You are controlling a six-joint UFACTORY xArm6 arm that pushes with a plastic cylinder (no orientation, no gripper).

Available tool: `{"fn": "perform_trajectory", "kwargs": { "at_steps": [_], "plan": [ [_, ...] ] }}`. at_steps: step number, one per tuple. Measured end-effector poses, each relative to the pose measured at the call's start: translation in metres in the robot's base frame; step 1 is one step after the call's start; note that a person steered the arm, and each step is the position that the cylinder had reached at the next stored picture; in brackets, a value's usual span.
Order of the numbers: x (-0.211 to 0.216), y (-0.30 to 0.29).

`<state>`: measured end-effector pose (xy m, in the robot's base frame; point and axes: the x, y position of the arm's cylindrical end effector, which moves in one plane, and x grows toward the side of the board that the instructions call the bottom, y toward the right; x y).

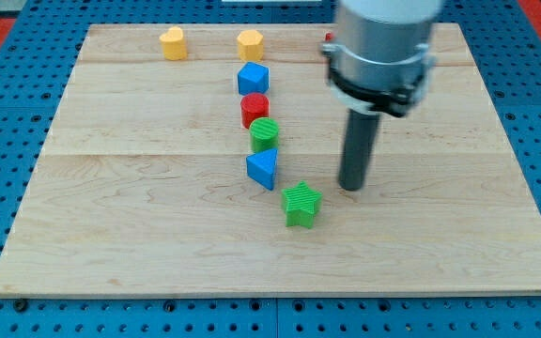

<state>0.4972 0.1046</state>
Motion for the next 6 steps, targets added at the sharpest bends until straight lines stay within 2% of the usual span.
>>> {"fn": "perform_trajectory", "kwargs": {
  "at_steps": [2,3,4,5,6],
  "plan": [
    [0.015,-0.057],
    [0.025,-0.057],
    [0.037,-0.032],
    [0.038,-0.077],
    [0.038,-0.093]
  ]
}}
